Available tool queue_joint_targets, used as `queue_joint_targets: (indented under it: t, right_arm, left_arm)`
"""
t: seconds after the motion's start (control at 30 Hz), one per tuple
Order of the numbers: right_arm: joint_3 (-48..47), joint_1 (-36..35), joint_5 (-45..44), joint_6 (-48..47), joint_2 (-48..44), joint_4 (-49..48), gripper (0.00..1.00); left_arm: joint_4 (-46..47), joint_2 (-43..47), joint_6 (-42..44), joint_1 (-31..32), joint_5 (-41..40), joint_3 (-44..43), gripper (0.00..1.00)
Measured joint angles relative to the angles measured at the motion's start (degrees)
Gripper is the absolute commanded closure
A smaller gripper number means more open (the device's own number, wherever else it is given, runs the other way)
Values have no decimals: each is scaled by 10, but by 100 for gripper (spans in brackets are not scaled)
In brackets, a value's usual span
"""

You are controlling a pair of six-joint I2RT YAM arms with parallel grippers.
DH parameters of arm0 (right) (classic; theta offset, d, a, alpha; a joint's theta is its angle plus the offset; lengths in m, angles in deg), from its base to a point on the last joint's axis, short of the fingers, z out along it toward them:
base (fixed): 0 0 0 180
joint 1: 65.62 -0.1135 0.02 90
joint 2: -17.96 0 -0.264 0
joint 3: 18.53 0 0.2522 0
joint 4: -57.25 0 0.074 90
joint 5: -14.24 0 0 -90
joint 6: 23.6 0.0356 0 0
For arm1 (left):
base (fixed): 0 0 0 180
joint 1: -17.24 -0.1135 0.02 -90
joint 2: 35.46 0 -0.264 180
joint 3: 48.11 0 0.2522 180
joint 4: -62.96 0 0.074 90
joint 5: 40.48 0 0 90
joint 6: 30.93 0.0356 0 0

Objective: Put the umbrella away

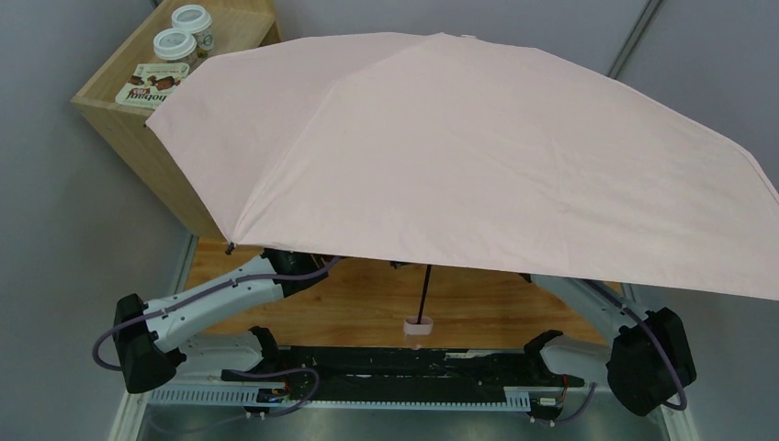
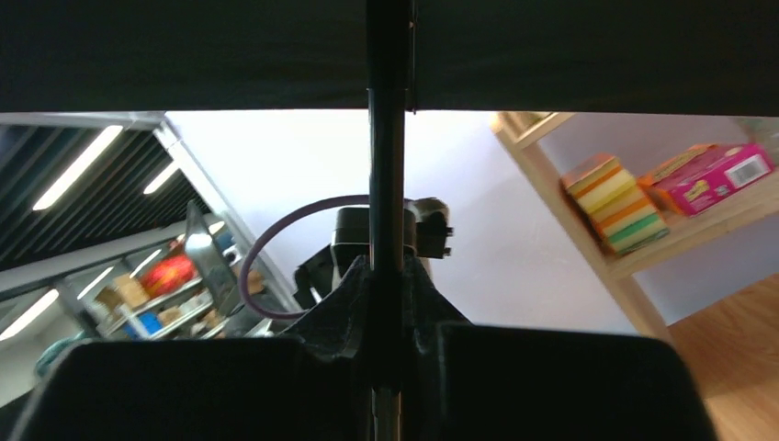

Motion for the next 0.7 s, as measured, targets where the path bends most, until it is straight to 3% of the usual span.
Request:
queue_joint_targets:
  t: [0.07,0.13,0.23,0.4,0.5,0.7]
  right_arm:
    - [6,0,-19,-31,-28,49,58]
    - [3,-3,-52,-78,-78,163,40]
    - [-39,-18,-146,-166,-139,363,22]
    - [-141,-31,-288,-246,-134,550,13]
    - [-183,-44,-358,-276,-105,604,8]
    - [-231,-68,-450,-299,-36,673,14]
  left_arm:
    - [-61,-1,24,5,-22,-30,100]
    - [-125,-1,54,7,-61,-59,100]
    - [-206,-1,93,7,-142,-93,100]
    - [-282,-12,122,16,-249,-122,100]
    - [-300,-31,125,19,-299,-125,100]
    - [-321,-57,126,27,-339,-125,100]
